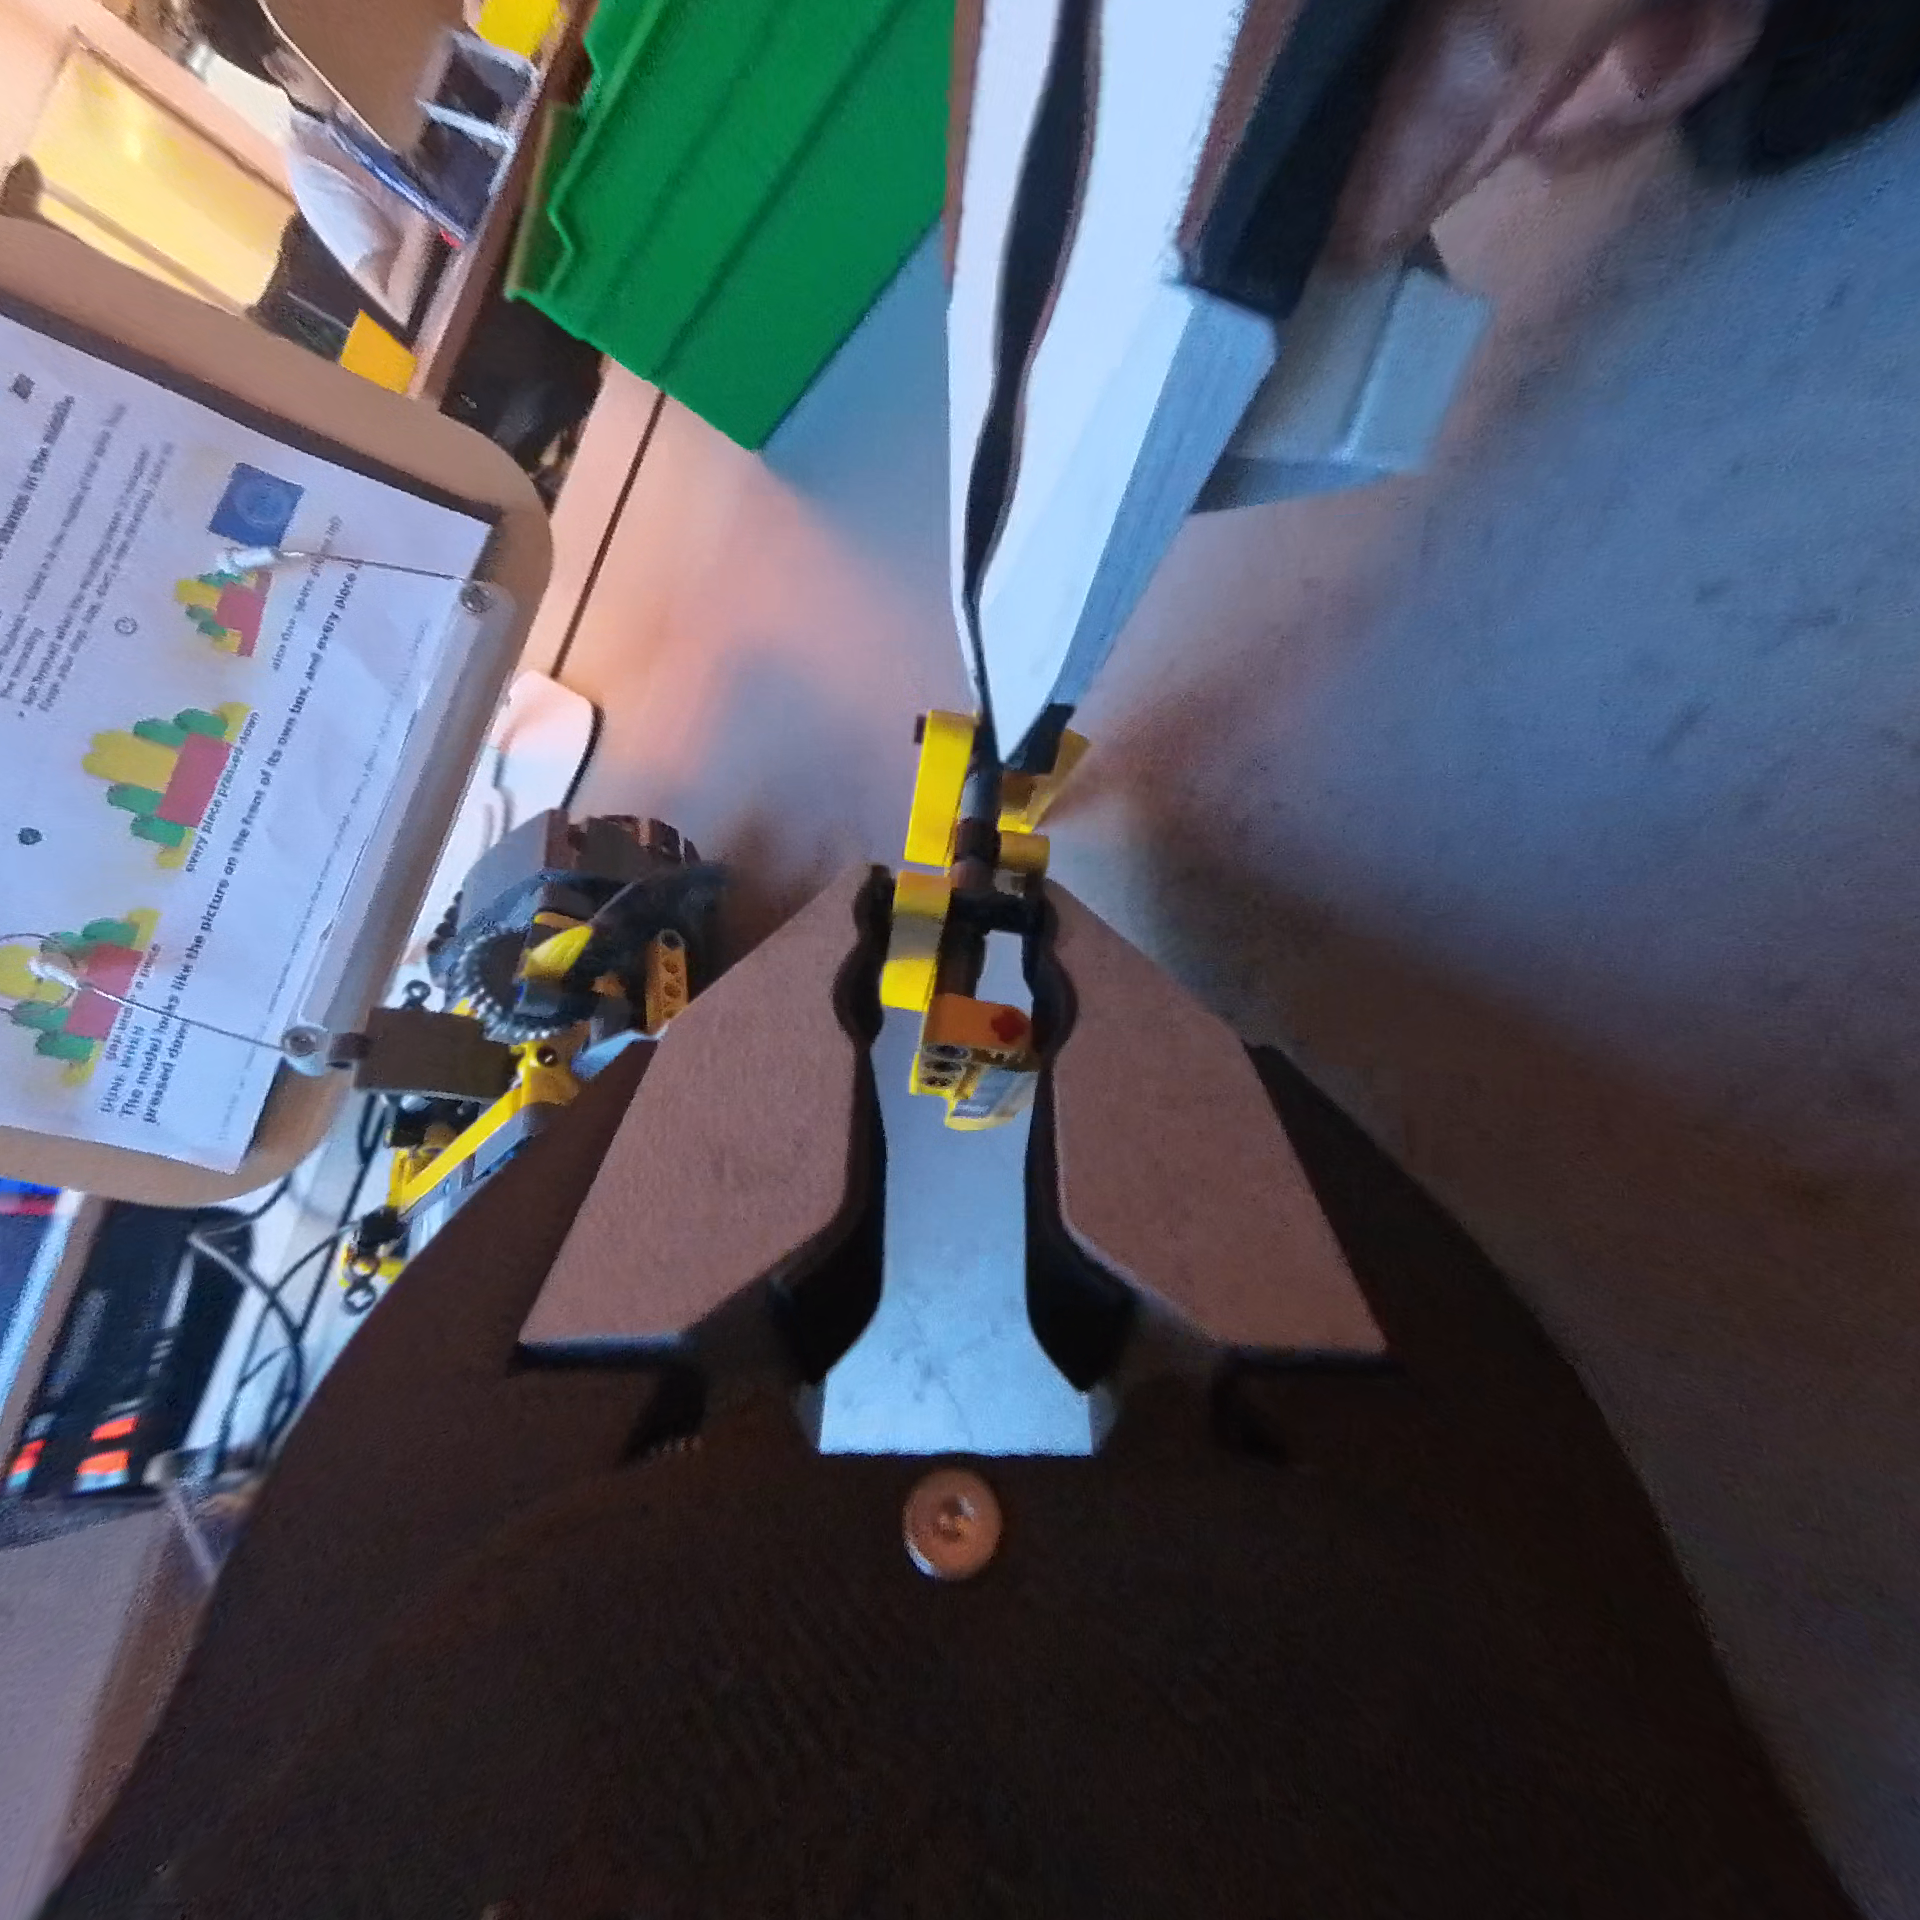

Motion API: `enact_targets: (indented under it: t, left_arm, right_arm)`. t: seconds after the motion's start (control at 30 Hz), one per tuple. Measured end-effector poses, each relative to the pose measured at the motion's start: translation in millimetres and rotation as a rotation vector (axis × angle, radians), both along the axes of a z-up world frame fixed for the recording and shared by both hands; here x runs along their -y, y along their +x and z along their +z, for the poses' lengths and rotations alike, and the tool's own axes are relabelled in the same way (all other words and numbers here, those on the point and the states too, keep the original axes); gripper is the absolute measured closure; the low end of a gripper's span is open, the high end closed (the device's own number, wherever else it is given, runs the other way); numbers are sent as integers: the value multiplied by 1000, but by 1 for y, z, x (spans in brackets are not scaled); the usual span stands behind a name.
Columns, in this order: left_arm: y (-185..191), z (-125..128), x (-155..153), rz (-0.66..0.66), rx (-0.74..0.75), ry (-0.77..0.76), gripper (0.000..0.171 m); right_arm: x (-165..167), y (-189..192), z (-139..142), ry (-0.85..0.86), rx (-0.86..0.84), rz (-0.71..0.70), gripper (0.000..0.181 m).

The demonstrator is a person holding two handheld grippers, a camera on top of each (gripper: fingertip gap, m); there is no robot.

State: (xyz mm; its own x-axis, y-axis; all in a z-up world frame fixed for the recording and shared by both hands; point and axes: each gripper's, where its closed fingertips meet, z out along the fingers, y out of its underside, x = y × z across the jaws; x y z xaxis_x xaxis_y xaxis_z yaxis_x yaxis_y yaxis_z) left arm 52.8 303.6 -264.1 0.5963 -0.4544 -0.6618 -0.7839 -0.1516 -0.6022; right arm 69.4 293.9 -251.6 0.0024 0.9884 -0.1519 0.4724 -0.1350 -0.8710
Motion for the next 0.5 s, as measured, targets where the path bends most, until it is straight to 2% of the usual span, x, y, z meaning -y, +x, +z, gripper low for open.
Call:
enact_targets:
  t: [0.2, 0.5]
  left_arm:
    - [1, -3, -1, 8, -44, 6, 148]
    - [3, -7, -2, 8, -171, 46, 147]
  right_arm:
    - [2, 4, -8, -74, 75, -12, 179]
    - [3, 10, -18, 62, 239, -40, 179]
